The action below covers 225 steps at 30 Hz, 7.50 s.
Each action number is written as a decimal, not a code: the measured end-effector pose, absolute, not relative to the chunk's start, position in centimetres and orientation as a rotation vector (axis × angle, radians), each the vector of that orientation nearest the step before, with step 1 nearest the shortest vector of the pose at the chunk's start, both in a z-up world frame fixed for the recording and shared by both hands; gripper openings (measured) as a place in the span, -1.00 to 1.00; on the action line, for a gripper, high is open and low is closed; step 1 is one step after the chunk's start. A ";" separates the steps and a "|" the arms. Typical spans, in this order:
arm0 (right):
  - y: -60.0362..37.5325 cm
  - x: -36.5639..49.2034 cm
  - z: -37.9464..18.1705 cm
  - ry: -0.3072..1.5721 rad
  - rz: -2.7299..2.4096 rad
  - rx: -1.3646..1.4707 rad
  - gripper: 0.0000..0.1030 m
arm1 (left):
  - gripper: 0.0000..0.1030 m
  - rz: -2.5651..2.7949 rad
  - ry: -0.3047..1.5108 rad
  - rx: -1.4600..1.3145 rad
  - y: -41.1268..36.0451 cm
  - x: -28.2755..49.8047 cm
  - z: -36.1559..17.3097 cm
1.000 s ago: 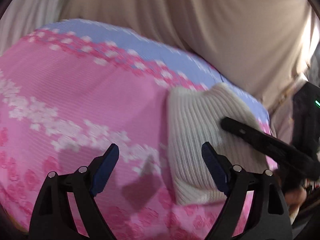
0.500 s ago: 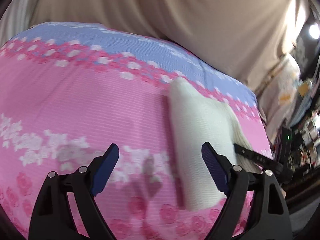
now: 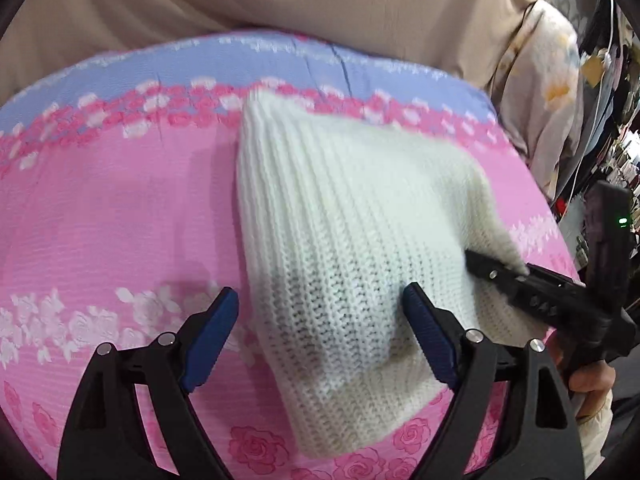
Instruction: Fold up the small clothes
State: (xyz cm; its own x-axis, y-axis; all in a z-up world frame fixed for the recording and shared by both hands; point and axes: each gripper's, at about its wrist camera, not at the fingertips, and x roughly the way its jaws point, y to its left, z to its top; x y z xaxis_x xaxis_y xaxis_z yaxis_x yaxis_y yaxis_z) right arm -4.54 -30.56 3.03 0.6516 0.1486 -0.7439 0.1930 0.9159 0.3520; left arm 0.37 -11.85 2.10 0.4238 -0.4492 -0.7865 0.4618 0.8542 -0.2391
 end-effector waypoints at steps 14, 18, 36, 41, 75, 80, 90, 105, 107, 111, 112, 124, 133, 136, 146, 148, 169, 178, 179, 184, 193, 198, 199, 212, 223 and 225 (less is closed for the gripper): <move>-33.1 -4.1 6.3 0.760 0.009 0.462 -0.01 | 0.59 -0.498 0.955 0.000 -12.4 -0.3 2.3; -32.3 0.2 5.0 0.841 0.045 0.442 -0.43 | 0.58 -0.484 0.908 0.019 -12.5 -0.9 4.1; -33.5 -4.8 7.6 0.744 0.019 0.459 -0.27 | 0.58 -0.463 0.949 0.013 -12.6 -0.8 2.9; -33.2 -10.4 5.7 0.806 0.026 0.481 0.16 | 0.62 -0.578 0.983 0.024 -10.2 -3.3 3.7; -31.4 -8.3 7.1 0.727 -0.069 0.430 0.24 | 0.66 -0.561 0.914 0.016 -11.4 -1.8 5.4; -32.2 -2.8 5.4 0.775 -0.013 0.485 0.24 | 0.66 -0.502 0.944 0.047 -13.7 0.1 3.5; -31.0 -2.3 9.1 0.632 0.131 0.441 -0.63 | 0.68 -0.478 0.905 0.042 -13.6 0.3 4.4; -28.8 -6.5 9.2 0.685 -0.121 0.226 -0.58 | 0.74 -0.437 0.971 0.065 -14.8 1.5 2.4; -28.4 -6.0 6.7 0.774 -0.127 0.195 -0.58 | 0.74 -0.433 0.968 0.067 -14.9 1.4 2.4; -28.7 -5.8 3.6 0.866 -0.163 0.220 -0.41 | 0.76 -0.430 0.969 0.075 -15.0 1.3 2.3; -28.7 -6.3 4.3 0.851 -0.152 0.243 -0.42 | 0.76 -0.427 0.967 0.079 -15.0 1.2 2.3; -29.5 -7.5 3.8 0.871 -0.095 0.338 -0.10 | 0.78 -0.449 0.989 0.037 -14.3 0.8 3.0; -31.3 -2.9 2.7 0.909 -0.046 0.439 0.37 | 0.84 -0.482 1.082 -0.108 -13.0 3.8 2.3; -31.8 -1.5 1.2 0.936 -0.021 0.503 0.45 | 0.89 -0.504 1.127 -0.144 -13.5 4.5 1.0; -32.6 0.3 0.2 0.952 0.026 0.552 0.56 | 0.91 -0.520 1.162 -0.191 -14.4 5.9 -0.4; -32.6 0.4 0.2 0.953 0.027 0.553 0.56 | 0.91 -0.518 1.163 -0.192 -14.4 6.0 -0.4; -32.5 2.0 0.3 0.946 0.040 0.553 0.63 | 0.91 -0.476 1.090 -0.070 -15.9 5.3 0.3; -32.3 1.9 1.6 0.902 0.081 0.536 -0.21 | 0.47 -0.569 1.031 -0.011 -17.1 5.2 1.6; -32.2 1.7 2.2 0.894 0.076 0.534 -0.26 | 0.27 -0.591 1.015 0.004 -17.2 5.1 2.2; -32.0 -0.7 6.6 0.770 0.076 0.534 -0.31 | -0.11 -0.720 0.951 0.010 -17.0 4.7 5.1; -29.1 -7.9 20.9 0.300 0.081 0.368 -0.29 | -0.10 -0.922 0.522 0.018 -14.0 0.7 19.3; -26.4 -7.4 27.0 0.083 0.188 0.351 -0.24 | -0.07 -0.933 0.233 0.014 -8.9 -1.1 27.0; -25.8 -6.8 27.7 0.061 0.205 0.350 -0.23 | -0.06 -0.924 0.191 0.014 -7.8 -0.9 28.1; -19.1 17.8 9.0 0.655 0.179 0.458 0.01 | 0.18 -0.530 0.715 -0.097 -0.4 19.5 11.0; -20.0 19.3 5.6 0.719 0.177 0.563 0.49 | 0.72 -0.498 0.840 -0.312 6.0 21.7 5.6; -18.9 22.0 5.2 0.766 0.185 0.518 0.55 | 0.77 -0.484 0.879 -0.278 5.2 22.9 5.0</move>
State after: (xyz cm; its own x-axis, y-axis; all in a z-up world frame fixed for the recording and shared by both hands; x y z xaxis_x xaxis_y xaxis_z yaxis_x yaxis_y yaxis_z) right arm 22.00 -18.91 5.21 0.7116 0.3429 -0.6133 0.0254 0.8597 0.5101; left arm 22.95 5.23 4.98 0.5400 -0.5128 -0.6674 0.2898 0.8578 -0.4246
